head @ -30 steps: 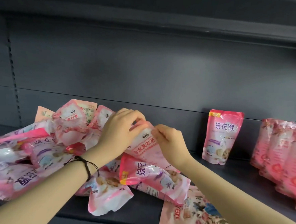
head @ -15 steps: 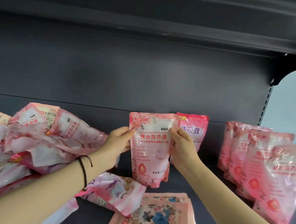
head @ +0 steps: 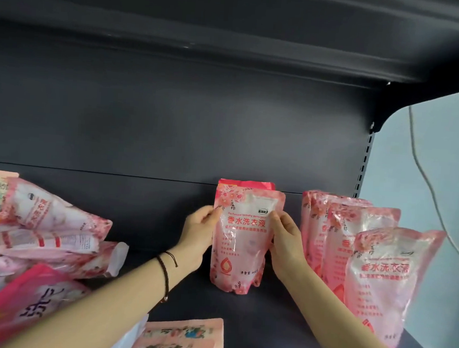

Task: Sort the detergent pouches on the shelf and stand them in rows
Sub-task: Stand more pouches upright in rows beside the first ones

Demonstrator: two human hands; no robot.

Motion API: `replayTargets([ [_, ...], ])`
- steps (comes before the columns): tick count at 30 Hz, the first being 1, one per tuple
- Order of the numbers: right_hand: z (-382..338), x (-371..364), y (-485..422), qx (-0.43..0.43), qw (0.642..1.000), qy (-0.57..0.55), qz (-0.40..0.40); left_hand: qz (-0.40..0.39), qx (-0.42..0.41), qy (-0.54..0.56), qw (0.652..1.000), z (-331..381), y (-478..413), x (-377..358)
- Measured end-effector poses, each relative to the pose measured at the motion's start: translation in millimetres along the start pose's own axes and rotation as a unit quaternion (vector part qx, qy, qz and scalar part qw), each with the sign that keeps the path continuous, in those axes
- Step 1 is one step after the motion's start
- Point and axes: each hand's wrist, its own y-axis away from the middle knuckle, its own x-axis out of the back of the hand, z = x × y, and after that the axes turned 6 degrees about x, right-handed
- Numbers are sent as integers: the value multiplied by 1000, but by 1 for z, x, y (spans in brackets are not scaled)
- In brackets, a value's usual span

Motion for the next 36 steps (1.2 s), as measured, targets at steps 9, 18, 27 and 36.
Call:
replayTargets([
  [9,35,16,21,-53,982,179,-42,-67,66,-120,988,-30,3,15],
  [18,30,26,10,14,943,324,-70,-85,-8,-254,964,-25,1,10],
  [27,-35,11,14,80,570,751,-322,-38,-318,-731,602,17,16,70],
  [36,-34,-48,32,261,527,742,-323,11,-365,-778,512,48,49,168],
])
